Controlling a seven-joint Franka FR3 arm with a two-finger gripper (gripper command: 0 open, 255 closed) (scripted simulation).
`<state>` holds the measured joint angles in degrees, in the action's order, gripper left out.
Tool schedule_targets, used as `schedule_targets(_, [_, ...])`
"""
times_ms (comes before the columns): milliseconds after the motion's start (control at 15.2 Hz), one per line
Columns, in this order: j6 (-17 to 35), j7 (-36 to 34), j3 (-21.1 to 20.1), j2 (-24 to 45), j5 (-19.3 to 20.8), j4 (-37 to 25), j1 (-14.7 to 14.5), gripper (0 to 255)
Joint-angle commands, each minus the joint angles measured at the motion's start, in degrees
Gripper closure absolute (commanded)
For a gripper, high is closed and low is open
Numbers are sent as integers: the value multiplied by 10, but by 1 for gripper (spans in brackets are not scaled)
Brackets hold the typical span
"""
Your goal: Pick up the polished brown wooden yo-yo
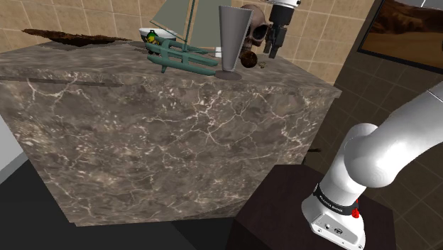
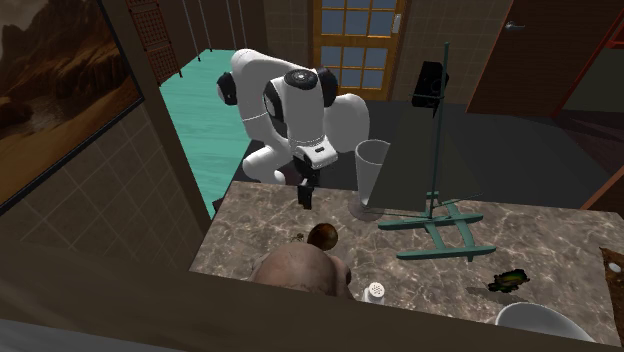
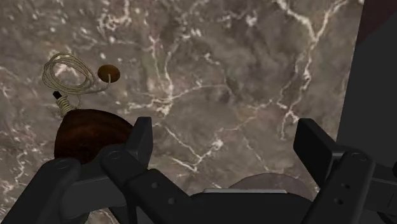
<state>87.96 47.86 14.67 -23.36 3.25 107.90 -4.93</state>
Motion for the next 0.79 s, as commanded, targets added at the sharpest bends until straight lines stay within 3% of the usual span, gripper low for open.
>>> schedule_targets(0, [-16,68,23,53,2,-51,-8,0])
schedule_targets(462, [-86,284,78,258,-19,-267,-4,0])
schedule_targets(726, [-51,279,74,245,-14,-219,-5,0])
